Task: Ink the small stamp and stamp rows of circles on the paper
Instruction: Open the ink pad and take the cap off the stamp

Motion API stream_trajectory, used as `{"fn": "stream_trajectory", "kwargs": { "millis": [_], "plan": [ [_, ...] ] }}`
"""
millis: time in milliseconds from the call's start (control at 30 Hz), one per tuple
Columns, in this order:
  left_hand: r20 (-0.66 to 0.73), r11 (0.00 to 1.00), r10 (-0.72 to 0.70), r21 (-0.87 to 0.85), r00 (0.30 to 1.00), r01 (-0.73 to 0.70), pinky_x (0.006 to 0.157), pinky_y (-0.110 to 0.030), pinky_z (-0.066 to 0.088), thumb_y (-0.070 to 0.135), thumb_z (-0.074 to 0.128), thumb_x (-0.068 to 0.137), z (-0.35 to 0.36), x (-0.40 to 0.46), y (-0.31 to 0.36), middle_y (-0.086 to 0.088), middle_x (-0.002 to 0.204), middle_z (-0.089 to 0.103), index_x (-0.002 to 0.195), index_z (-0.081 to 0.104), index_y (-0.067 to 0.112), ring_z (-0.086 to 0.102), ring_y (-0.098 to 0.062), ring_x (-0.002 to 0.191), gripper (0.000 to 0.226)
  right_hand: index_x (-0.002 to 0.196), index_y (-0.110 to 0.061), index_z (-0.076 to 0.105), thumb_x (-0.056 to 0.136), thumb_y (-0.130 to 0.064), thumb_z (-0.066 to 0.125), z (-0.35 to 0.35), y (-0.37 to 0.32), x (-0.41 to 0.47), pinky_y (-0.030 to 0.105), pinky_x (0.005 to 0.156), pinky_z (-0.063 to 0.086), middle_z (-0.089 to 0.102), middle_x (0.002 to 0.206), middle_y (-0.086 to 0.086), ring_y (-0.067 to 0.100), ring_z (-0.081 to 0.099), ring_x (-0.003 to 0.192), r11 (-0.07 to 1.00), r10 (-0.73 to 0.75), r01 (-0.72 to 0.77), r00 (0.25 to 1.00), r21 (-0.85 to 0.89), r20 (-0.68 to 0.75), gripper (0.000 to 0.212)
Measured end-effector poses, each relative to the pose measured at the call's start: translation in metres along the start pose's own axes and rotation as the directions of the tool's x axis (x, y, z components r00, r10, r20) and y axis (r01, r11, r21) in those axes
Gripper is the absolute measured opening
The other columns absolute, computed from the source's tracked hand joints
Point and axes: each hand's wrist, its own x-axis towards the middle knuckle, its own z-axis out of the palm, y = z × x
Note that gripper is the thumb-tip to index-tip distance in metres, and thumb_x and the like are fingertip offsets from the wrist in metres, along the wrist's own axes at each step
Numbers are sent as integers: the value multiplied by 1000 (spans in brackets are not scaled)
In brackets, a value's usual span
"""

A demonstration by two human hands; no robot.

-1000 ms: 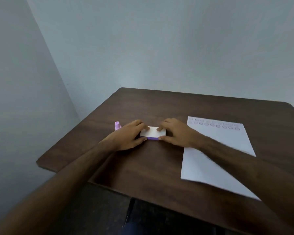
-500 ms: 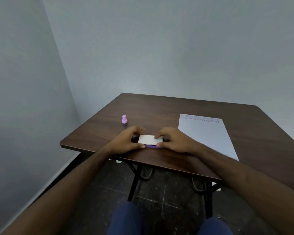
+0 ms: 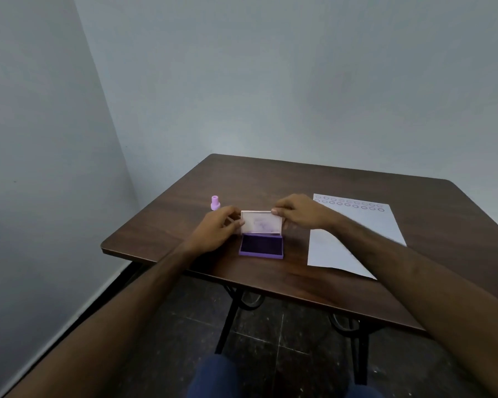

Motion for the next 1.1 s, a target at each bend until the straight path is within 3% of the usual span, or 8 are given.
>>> {"fn": "stream_trajectory", "kwargs": {
  "millis": [133, 267, 400, 500, 667, 833, 933, 1100],
  "plan": [
    [-39, 996, -55, 65, 998, 57, 78, -17, 49, 21, 60, 97, 3, 13, -9, 1, 103, 68, 120, 65, 16, 62, -6, 86, 24, 108, -8, 63, 105, -24, 44, 9, 15, 19, 24, 61, 53, 68, 99, 2, 15, 66, 74, 984, 144, -150, 987, 95, 67, 25],
    [-197, 994, -36, 90, 980, 54, 81, -30, 52, 20, 60, 96, 2, 9, -22, 1, 96, 61, 116, 63, 19, 62, -10, 88, 21, 95, -13, 59, 104, -26, 46, 19, 28, 29, 21, 57, 50, 65, 91, 1, 9, 61, 69, 976, 186, -191, 981, 101, 55, 20],
    [-378, 985, -164, -11, 911, 172, 82, -19, 47, 15, 65, 92, -8, 10, -38, -3, 107, 52, 102, 51, 11, 58, -6, 96, 18, 86, -16, 55, 101, -32, 52, 19, 33, 36, 20, 55, 48, 61, 80, -3, 8, 59, 68, 977, 196, -198, 980, 79, 35, 22],
    [-348, 946, -309, -19, 885, 322, 87, -25, 41, 17, 74, 84, -13, 23, -48, -10, 114, 42, 111, 47, 5, 53, -21, 101, 40, 86, -20, 56, 98, -33, 56, 21, 30, 44, 23, 63, 48, 65, 90, -2, 9, 60, 76, 983, 181, -181, 983, 5, 21, 18],
    [-233, 889, -420, 90, 877, 449, 95, -34, 46, 38, 79, 80, -12, 40, -58, -11, 135, 39, 129, 52, 9, 58, -23, 108, 63, 91, -13, 62, 98, -37, 54, 29, 24, 61, 31, 73, 49, 67, 96, 6, 19, 62, 86, 977, 207, -209, 977, -50, -43, 27],
    [-284, 898, -371, 131, 884, 419, 77, -30, 47, 48, 65, 90, -10, 42, -64, -6, 115, 49, 105, 63, 16, 59, -15, 86, 36, 94, -10, 63, 98, -37, 53, 37, 15, 73, 37, 78, 52, 68, 96, 9, 23, 64, 90, 976, 205, -209, 977, -56, -65, 29],
    [-355, 930, -304, 89, 884, 356, 65, -27, 42, 55, 52, 95, -8, 39, -57, -2, 96, 62, 87, 62, 17, 62, -15, 83, 39, 92, -15, 61, 97, -36, 55, 39, 11, 73, 29, 70, 47, 65, 95, 4, 20, 61, 87, 982, 182, -187, 977, -31, -113, 22],
    [-335, 992, -129, -38, 934, 123, 65, -20, 52, 39, 68, 88, 4, 31, -28, 8, 88, 69, 94, 62, 19, 65, -4, 77, 21, 115, -28, 61, 88, -47, 65, 33, 3, 61, 22, 71, 47, 64, 99, -8, 4, 60, 87, 952, 69, 8, 968, 307, -240, 33]
  ]
}}
